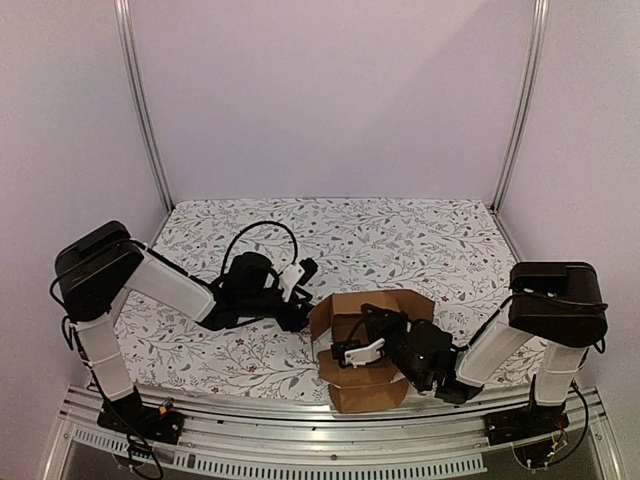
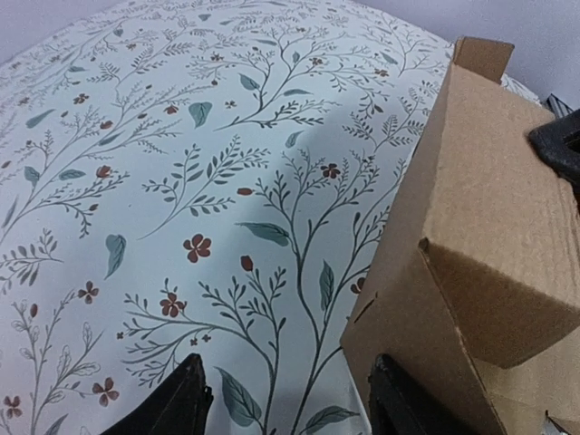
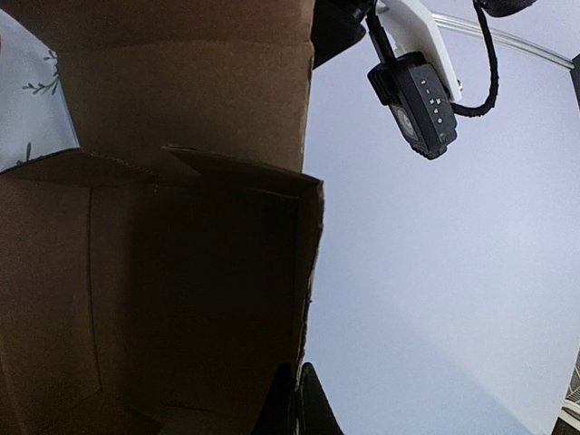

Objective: Fold the paper box

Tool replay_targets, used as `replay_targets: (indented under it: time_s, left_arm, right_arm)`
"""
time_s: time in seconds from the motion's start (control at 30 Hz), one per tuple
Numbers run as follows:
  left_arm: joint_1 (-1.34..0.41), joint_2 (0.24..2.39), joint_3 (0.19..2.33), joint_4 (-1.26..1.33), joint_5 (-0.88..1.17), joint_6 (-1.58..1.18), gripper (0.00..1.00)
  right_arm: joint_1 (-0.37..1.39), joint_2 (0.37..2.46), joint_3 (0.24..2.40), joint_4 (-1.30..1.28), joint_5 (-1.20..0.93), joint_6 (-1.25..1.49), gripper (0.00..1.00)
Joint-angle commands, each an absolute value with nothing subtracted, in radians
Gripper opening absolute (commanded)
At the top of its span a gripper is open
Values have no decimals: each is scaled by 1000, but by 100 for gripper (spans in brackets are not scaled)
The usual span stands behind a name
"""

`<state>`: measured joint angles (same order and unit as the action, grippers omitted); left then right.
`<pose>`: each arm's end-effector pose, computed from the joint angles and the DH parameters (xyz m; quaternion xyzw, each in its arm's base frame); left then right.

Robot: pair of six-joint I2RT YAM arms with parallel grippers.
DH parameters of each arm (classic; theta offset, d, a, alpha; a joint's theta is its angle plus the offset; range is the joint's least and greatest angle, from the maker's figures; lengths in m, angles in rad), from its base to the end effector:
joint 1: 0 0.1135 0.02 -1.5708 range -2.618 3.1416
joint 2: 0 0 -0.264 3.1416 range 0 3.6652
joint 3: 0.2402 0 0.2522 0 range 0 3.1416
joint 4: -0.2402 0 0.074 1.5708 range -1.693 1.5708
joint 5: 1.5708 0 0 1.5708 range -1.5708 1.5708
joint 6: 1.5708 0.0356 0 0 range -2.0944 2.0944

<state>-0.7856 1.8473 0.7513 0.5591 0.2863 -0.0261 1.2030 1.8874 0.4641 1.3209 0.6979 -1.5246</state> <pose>0.2406 -0.2549 0.1217 0.3844 0.7730 -0.3071 0.4005 0.1286 0.2701 0.1205 -0.6357 0.3676 -0.3514 0.5809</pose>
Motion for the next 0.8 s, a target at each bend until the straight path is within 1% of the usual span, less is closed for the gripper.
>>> replay_targets:
  time_s: [0.0,0.2,0.5,0.67,0.77]
  left_arm:
    - [-808,1813,707,568,314,-19,61]
    - [-826,1778,677,537,366,-21,62]
    - [-868,1766,704,532,340,-11,62]
    - [-858,1747,757,360,203,16,62]
    - [-851,1734,781,262,178,10,62]
  right_arm:
    - [1196,1911,452,1402,717,-1511,0]
    - [1195,1909,443,1402,726,-1497,0]
    - [1196,1911,431,1401,738,-1475,0]
    - [1196,1905,436,1401,736,-1478,0]
    - [1195,1909,433,1401,732,-1480,0]
